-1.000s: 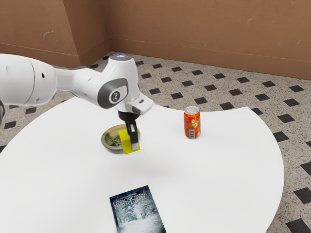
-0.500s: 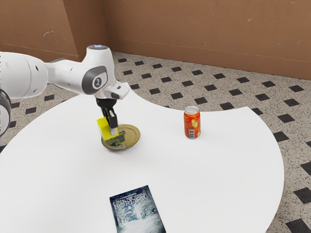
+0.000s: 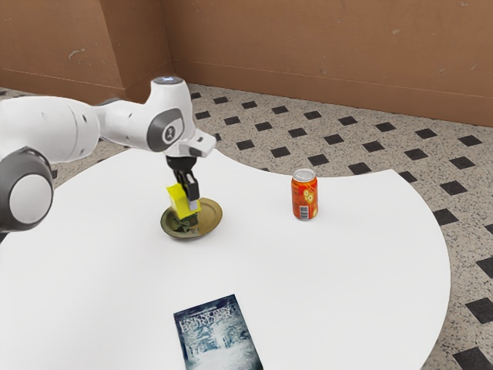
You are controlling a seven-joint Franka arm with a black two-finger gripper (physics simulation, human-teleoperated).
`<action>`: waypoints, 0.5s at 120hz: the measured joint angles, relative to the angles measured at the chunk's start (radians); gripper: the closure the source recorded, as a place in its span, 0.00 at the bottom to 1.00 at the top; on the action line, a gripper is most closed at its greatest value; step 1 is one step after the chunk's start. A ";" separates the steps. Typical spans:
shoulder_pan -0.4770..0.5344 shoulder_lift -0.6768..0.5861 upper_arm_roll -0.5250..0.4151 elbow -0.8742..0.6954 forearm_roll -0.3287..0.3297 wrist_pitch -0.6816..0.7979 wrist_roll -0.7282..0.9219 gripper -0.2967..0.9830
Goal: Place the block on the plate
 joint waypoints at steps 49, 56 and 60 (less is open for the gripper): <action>0.000 0.069 0.000 0.042 -0.002 0.001 0.005 0.36; 0.000 0.069 0.000 0.042 -0.002 0.001 0.006 0.33; 0.000 0.066 0.001 0.042 -0.002 0.001 0.006 0.32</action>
